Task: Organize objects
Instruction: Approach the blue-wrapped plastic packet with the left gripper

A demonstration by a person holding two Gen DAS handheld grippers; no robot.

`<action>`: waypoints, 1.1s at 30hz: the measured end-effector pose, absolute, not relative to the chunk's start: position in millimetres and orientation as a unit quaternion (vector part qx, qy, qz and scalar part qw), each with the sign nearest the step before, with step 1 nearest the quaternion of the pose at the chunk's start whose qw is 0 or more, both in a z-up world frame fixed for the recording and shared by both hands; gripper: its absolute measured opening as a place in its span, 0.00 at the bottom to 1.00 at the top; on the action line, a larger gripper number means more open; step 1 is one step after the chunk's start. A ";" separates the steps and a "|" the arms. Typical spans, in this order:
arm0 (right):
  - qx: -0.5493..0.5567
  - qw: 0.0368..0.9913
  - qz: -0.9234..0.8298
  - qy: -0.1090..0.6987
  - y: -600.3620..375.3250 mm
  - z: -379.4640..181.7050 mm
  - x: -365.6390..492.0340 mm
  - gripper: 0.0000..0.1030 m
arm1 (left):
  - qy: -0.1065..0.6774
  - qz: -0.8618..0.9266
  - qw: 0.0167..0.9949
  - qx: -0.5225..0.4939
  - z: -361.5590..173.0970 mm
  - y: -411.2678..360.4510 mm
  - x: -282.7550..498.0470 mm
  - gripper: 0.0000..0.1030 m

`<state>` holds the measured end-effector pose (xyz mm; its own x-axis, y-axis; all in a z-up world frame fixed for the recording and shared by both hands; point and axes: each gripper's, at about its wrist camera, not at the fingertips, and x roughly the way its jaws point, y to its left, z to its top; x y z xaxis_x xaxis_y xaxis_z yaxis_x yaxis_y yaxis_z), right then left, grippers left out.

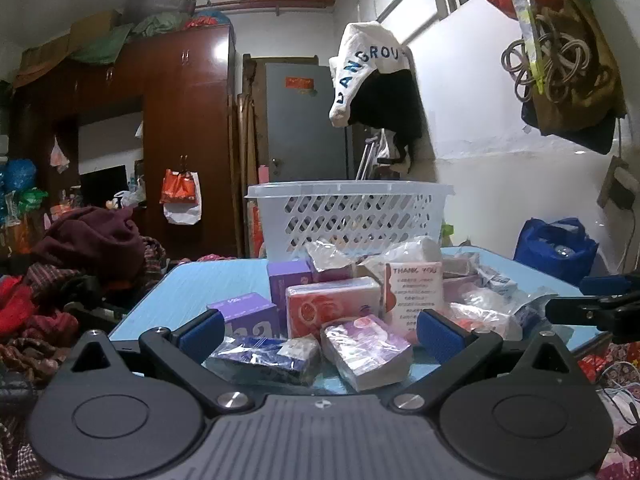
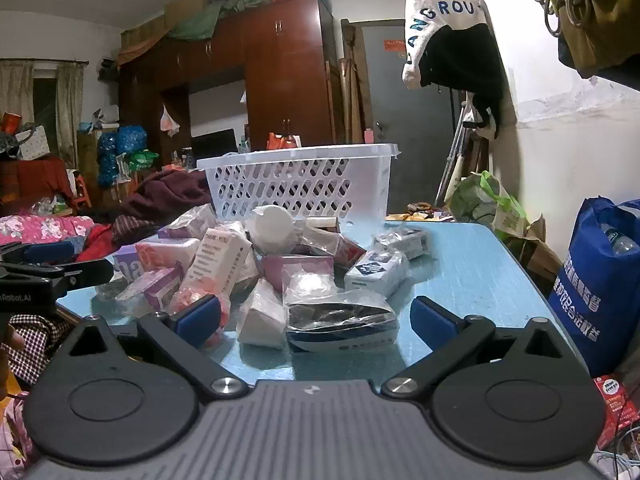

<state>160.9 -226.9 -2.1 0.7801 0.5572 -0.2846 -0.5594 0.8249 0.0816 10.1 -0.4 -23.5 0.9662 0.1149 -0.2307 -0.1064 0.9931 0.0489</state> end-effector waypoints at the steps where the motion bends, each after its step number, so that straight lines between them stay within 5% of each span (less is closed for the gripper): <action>1: -0.004 0.943 0.296 0.150 -227.2 -2.3 161.0 1.00 | 0.118 0.057 0.991 0.019 -23.9 -0.5 10.5 1.00; 33: -0.011 0.949 0.280 0.142 -226.8 -6.2 161.7 1.00 | 0.128 0.060 0.990 0.019 -27.9 2.1 15.9 1.00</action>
<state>161.7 -226.8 -6.2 0.8031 0.5281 -0.2759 -0.5346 0.8431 0.0579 15.9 2.1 -27.9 0.9597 0.1245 -0.2519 -0.1146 0.9920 0.0536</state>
